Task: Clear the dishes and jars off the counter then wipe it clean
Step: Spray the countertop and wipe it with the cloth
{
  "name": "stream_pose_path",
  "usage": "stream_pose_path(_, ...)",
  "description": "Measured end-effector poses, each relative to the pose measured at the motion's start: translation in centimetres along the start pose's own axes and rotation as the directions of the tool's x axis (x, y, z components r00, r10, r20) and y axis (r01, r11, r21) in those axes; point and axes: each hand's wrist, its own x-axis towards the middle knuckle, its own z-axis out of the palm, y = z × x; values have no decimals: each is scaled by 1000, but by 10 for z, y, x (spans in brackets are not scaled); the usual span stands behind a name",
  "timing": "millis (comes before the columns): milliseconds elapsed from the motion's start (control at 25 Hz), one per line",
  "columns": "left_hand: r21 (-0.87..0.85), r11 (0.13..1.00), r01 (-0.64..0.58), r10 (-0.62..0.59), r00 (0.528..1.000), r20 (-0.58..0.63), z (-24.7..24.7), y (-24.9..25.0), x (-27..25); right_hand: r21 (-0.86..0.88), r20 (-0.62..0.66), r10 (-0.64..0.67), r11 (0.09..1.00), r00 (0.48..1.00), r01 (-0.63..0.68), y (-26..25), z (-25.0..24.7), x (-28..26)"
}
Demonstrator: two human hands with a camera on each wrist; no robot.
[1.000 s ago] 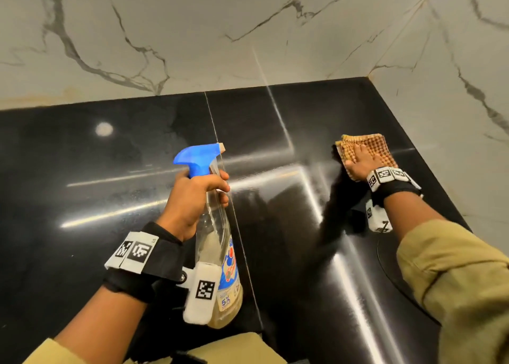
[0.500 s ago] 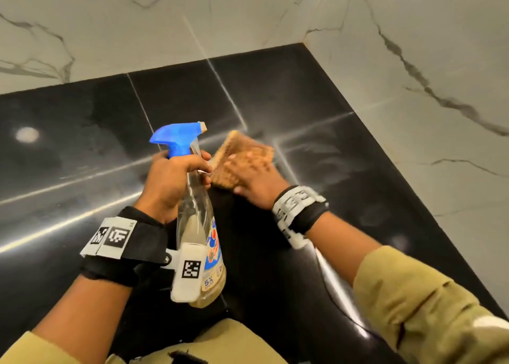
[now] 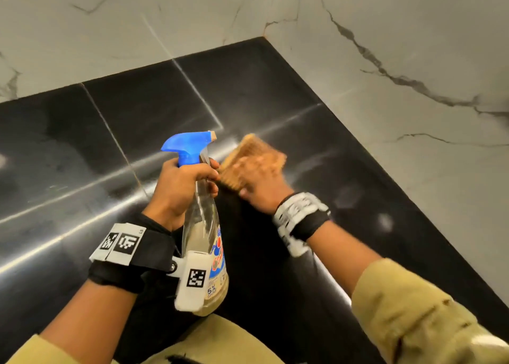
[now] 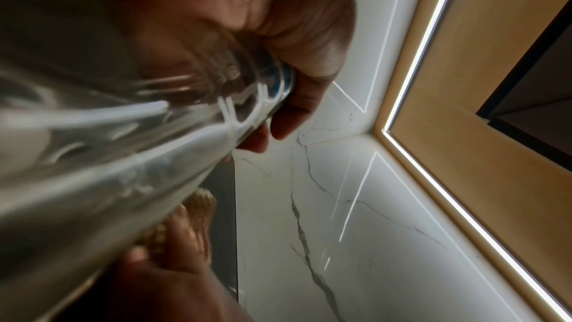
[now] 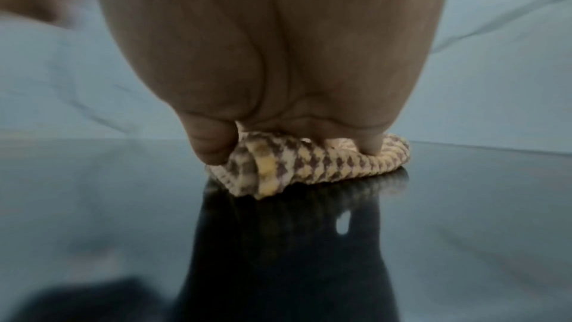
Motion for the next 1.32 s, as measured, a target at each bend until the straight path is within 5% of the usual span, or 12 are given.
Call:
stream_pose_path(80, 24, 1000, 13, -14, 1000, 22, 11, -2, 0, 31, 73, -163, 986, 984, 162, -42, 17, -40)
stream_pose_path(200, 46, 999, -4, 2, 999, 35, 15, -3, 0, -3, 14, -123, 992, 992, 123, -20, 12, -61)
stream_pose_path(320, 73, 997, -31, 27, 998, 54, 12, -3, -6, 38, -60, 186, 982, 981, -184, 78, -8, -35)
stream_pose_path(520, 102, 993, -61, 52, 994, 93, 9, -6, -22, 233, 135, 664, 700, 735, -675, 190, -19, -38)
stream_pose_path(600, 104, 992, -72, 63, 994, 90, 10, -8, -22, 177, 90, 616, 763, 783, -621, 156, -16, -42)
stream_pose_path(760, 116, 992, -40, 25, 992, 126, 35, -12, -17, 51, 10, 200, 978, 980, -201, 35, 11, -84)
stream_pose_path(840, 134, 990, -36, 13, 985, 172, 54, -15, -17, 111, 53, 30, 993, 998, -36, -5, 29, -121)
stream_pose_path(960, 152, 988, -38, 2, 973, 232, 73, -20, -21, 97, 5, 124, 988, 992, -123, 31, 39, -156)
stream_pose_path(1040, 172, 983, -56, 11, 968, 252, 76, -22, -23, 129, -22, 380, 918, 925, -374, 106, 35, -158)
stream_pose_path(1120, 179, 981, -76, 27, 966, 259, 75, -23, -26, 180, 49, 611, 772, 790, -609, 181, 20, -153)
stream_pose_path(1200, 178, 980, -85, 36, 964, 264, 72, -23, -31, 255, 166, 711, 638, 683, -726, 215, 6, -138)
stream_pose_path(1320, 179, 979, -100, 50, 963, 267, 71, -24, -35, 250, 103, 706, 664, 701, -705, 177, 2, -111)
